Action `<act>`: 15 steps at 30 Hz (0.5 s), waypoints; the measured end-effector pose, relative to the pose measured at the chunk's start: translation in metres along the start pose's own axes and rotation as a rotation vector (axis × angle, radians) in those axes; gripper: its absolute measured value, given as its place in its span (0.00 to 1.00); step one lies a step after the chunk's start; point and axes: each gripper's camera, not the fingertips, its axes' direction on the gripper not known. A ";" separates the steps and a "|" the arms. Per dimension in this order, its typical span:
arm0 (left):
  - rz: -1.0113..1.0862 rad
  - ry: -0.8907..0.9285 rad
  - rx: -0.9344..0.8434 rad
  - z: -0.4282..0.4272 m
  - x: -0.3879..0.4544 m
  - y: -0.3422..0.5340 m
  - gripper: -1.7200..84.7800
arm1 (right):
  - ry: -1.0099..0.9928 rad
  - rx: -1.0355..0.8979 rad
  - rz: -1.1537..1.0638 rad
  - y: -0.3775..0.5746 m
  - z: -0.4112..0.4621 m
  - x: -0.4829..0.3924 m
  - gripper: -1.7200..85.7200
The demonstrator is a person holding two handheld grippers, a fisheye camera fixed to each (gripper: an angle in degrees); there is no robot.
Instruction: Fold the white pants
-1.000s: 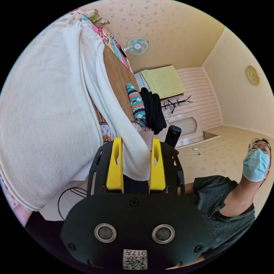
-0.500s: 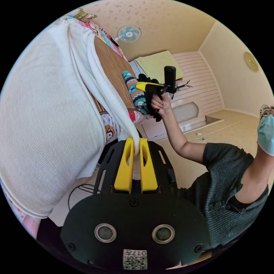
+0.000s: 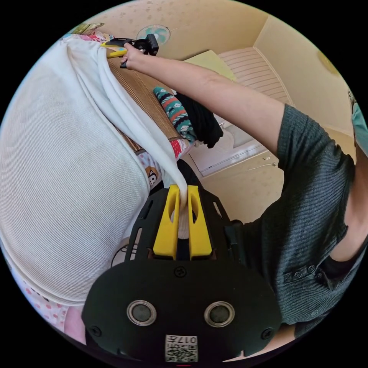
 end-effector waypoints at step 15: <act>0.148 -0.066 0.030 -0.020 0.059 0.050 0.06 | 0.108 0.196 -0.511 0.012 0.065 -0.300 0.05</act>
